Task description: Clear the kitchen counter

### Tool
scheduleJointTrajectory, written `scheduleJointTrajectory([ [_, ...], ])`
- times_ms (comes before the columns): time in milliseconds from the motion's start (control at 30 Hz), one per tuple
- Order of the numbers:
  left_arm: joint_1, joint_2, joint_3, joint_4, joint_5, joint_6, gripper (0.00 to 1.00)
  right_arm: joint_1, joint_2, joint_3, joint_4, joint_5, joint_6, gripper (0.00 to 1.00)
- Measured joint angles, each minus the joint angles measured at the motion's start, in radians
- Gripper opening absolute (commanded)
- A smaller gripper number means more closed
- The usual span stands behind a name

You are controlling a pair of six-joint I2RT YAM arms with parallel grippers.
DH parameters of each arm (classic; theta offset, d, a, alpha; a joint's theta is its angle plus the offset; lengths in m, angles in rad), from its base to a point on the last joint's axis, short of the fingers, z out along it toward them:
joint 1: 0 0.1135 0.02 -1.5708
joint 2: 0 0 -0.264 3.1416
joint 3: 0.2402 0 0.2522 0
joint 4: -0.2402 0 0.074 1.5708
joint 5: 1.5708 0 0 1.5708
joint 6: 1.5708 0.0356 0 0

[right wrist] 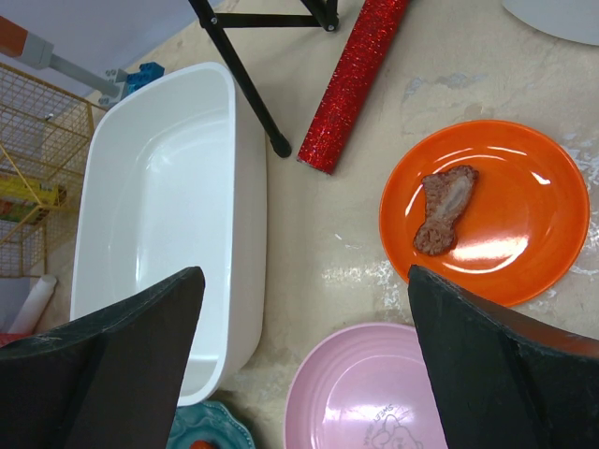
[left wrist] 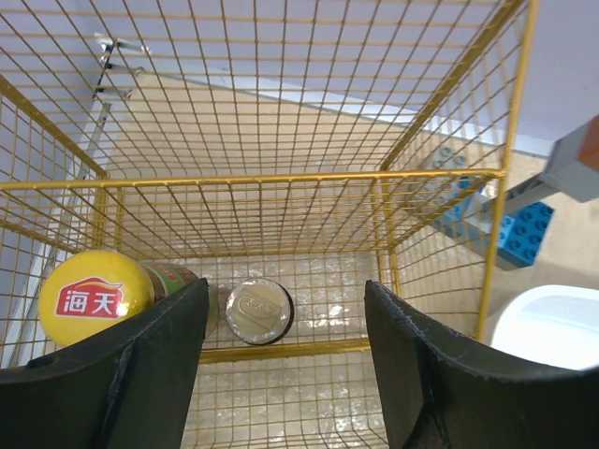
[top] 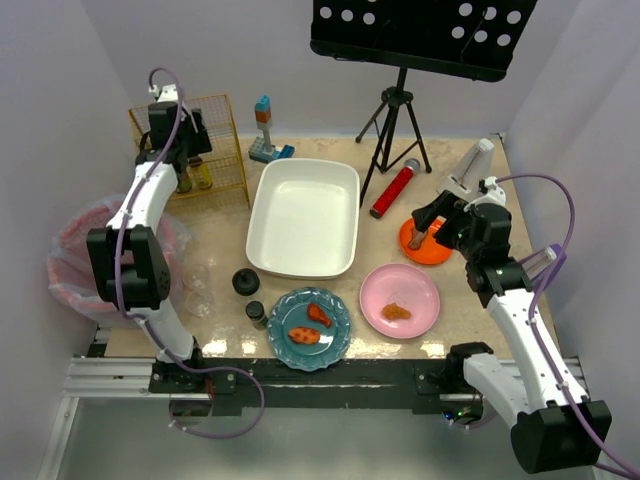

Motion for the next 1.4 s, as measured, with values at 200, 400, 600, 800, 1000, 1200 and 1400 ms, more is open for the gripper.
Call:
scheduleJointTrajectory([
  [200, -0.002, -0.126, -0.022, 0.010, 0.054, -0.014, 0.73, 0.000, 0.000, 0.000, 0.000, 0.000, -0.001, 0.95],
  [400, -0.012, -0.304, -0.094, -0.005, 0.078, -0.047, 0.73, 0.000, 0.000, 0.000, -0.001, 0.003, -0.019, 0.95],
  [600, -0.065, -0.454, -0.177, -0.102, 0.066, -0.089, 0.74, 0.000, 0.001, 0.004, 0.000, -0.004, -0.043, 0.88],
  [800, -0.180, -0.603, -0.322, -0.233, 0.037, -0.124, 0.74, 0.001, 0.028, 0.012, 0.008, -0.076, -0.069, 0.83],
  [1000, -0.199, -0.729, -0.465, -0.320, 0.043, -0.169, 0.74, 0.126, 0.068, 0.067, 0.008, -0.054, -0.079, 0.85],
  [1200, -0.208, -0.753, -0.526, -0.394, 0.041, -0.186, 0.75, 0.413, 0.155, 0.138, 0.064, -0.002, -0.040, 0.87],
  [1400, -0.231, -0.758, -0.534, -0.468, 0.054, -0.186, 0.90, 0.500, 0.236, 0.143, 0.103, 0.021, 0.008, 0.88],
])
